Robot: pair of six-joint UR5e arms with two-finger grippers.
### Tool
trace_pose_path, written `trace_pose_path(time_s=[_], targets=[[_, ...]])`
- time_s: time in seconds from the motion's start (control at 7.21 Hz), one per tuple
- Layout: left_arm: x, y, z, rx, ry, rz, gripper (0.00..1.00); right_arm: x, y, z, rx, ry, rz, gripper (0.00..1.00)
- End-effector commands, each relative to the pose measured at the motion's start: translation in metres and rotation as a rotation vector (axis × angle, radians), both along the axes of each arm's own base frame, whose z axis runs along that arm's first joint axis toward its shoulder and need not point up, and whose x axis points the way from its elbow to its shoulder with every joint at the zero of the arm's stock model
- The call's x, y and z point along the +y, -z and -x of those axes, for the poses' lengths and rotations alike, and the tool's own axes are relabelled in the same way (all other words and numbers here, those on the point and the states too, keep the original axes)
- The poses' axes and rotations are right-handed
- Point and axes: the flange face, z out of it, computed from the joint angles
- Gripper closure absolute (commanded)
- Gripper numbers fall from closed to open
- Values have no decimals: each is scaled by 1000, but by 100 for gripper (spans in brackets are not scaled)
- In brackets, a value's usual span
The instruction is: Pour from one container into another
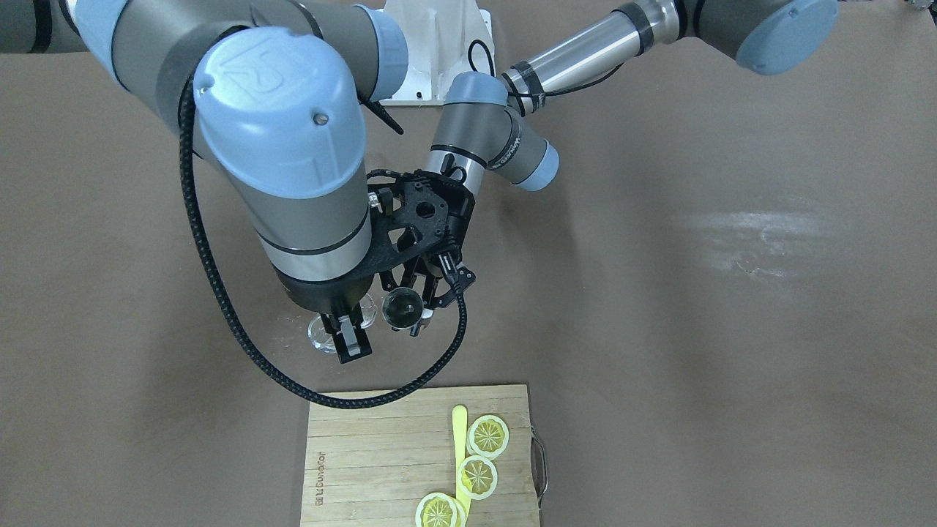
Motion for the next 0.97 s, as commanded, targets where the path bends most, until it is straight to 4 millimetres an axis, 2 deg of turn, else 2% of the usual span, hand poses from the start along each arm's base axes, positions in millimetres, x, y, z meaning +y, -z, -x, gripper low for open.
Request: trace_pose_path(time_s=[0.0, 0.55, 0.83], targets=[[0, 0, 0, 0, 0, 0, 100, 11, 9, 17, 59, 24, -18, 100], [0, 0, 0, -1, 0, 1, 100, 11, 19, 28, 147, 41, -27, 100], [0, 0, 0, 0, 0, 0, 100, 16, 22, 44, 207, 47, -41, 100]])
